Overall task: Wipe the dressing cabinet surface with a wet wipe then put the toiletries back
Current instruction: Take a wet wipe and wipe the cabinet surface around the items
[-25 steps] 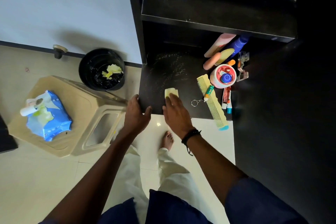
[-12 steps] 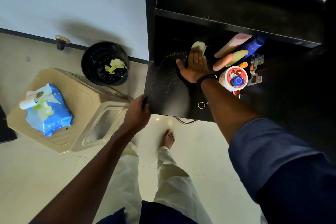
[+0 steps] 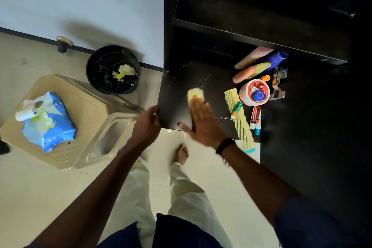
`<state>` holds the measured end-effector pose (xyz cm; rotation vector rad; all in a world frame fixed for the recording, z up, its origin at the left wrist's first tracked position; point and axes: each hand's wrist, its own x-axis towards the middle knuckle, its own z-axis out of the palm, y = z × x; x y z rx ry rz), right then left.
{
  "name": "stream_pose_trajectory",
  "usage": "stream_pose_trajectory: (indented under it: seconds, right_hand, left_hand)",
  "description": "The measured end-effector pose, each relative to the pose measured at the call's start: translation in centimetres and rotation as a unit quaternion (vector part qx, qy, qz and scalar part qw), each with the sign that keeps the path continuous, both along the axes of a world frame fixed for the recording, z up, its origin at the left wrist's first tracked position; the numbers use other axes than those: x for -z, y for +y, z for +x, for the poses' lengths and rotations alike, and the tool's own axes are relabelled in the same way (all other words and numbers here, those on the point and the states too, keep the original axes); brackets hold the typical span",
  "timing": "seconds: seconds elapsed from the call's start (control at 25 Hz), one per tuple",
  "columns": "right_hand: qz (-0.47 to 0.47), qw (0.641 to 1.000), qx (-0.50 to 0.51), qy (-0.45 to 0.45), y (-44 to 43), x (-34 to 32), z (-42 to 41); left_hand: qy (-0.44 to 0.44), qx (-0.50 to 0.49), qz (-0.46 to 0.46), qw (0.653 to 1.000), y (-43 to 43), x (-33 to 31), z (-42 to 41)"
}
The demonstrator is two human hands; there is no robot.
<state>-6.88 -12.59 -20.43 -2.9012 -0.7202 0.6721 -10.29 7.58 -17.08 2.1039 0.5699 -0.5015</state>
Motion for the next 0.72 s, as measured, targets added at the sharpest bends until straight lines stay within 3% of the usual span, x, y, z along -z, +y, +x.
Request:
stream_pose_trajectory:
  seconds: [0.2, 0.28, 0.52, 0.6, 0.72]
  right_hand:
    - [-0.031, 0.984, 0.171, 0.031, -2.0, -0.6, 11.7]
    - [-0.005, 0.984, 0.174, 0.028, 0.3, -0.1, 10.2]
    - [0.049, 0.999, -0.012, 0.001, 4.7, 0.3, -7.1]
    - [0.039, 0.999, -0.001, -0.017, 2.5, 0.5, -6.1]
    - [-0.017, 0.990, 0.124, -0.060, -0.7, 0.7, 0.3]
  left_hand:
    - [-0.032, 0.007, 0.012, 0.999, -0.3, 0.0, -0.4]
    - [-0.038, 0.000, 0.008, 0.999, -0.4, -0.1, -0.5]
    - [-0.030, -0.002, 0.015, 0.999, -0.2, 0.3, -0.7]
    - [-0.021, 0.002, 0.014, 1.000, -0.2, 0.2, -0.6]
    - [-0.036, 0.001, 0.003, 0.999, -0.1, 0.0, -0.6]
